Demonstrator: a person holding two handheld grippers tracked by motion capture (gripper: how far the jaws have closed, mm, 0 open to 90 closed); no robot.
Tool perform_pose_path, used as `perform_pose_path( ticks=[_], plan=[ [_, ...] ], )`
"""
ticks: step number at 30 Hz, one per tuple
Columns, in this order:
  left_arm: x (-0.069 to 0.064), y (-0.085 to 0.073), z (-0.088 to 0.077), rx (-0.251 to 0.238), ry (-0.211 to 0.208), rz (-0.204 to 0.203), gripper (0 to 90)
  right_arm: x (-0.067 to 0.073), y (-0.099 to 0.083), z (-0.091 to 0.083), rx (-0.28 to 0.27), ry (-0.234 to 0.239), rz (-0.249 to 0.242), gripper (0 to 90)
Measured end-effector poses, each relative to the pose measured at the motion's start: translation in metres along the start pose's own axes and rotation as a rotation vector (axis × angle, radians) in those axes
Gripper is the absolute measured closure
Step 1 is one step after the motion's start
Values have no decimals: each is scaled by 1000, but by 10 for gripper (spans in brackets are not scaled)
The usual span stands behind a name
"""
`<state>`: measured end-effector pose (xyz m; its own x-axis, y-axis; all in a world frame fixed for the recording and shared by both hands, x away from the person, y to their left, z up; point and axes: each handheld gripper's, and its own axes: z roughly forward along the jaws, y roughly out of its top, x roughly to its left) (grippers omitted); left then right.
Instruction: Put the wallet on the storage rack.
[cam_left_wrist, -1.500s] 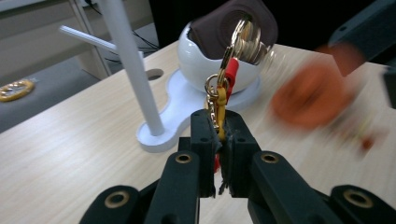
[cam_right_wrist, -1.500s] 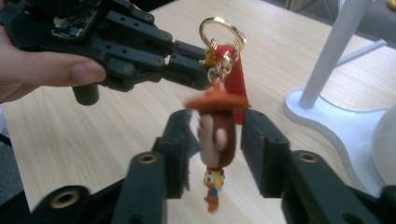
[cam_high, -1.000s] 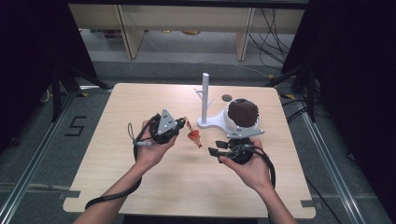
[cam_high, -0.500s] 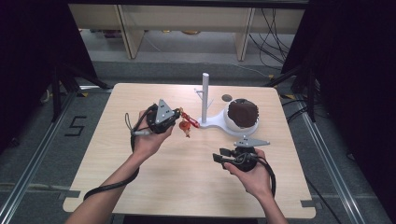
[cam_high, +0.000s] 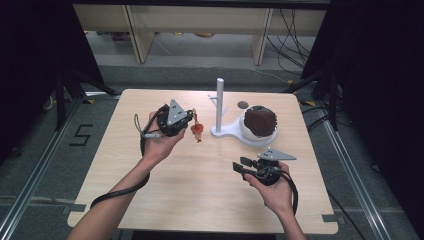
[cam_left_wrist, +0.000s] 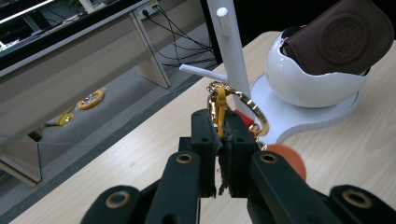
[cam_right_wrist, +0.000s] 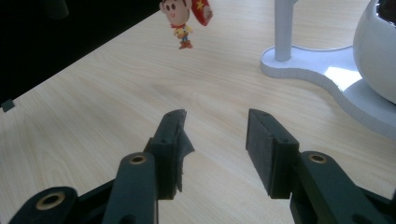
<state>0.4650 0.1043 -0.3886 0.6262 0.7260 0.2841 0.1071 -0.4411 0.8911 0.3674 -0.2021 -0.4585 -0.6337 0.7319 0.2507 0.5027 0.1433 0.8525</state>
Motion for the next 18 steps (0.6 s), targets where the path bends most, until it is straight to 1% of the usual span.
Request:
perform_pose_path(
  ticks=[1,2,3,4,5,6,7,8,9,10,11,12,13,14,17,18],
  plan=[
    [0,1,1,0,2,-2,844,1,-1,0,1,4,31,577],
    [1,2,2,2,3,5,844,0,-2,1,4,12,26,577],
    [1,3,2,2,2,4,844,0,-3,0,-7,4,29,577],
    [2,4,3,1,5,10,844,-1,-3,1,-11,10,0,577],
    [2,6,3,2,6,9,844,-1,-4,0,-7,-8,-1,577],
    [3,7,3,0,6,14,844,-1,-4,0,-7,-8,-1,577],
    [4,8,4,-1,8,10,844,-1,-4,-1,3,-4,11,577],
    [5,9,5,-1,11,8,844,0,-4,0,3,8,36,577],
    [6,10,6,-2,11,6,844,-1,-4,0,-5,9,21,577],
    [7,10,6,-3,10,8,844,-2,-3,0,-9,11,22,577],
    [7,11,7,-4,10,7,844,-2,-3,-1,-12,-10,4,577],
    [8,11,8,-2,10,2,844,-2,-3,-2,-5,-14,10,577],
    [9,12,9,-5,8,2,844,-2,-3,-2,-10,-10,14,577],
    [9,13,9,-6,8,4,844,0,-3,-3,-3,-6,44,577],
    [10,15,13,-8,7,6,843,0,-4,-2,-6,-1,50,577],
    [10,16,14,-4,7,10,843,1,-4,-2,-2,1,63,577]
  ],
)
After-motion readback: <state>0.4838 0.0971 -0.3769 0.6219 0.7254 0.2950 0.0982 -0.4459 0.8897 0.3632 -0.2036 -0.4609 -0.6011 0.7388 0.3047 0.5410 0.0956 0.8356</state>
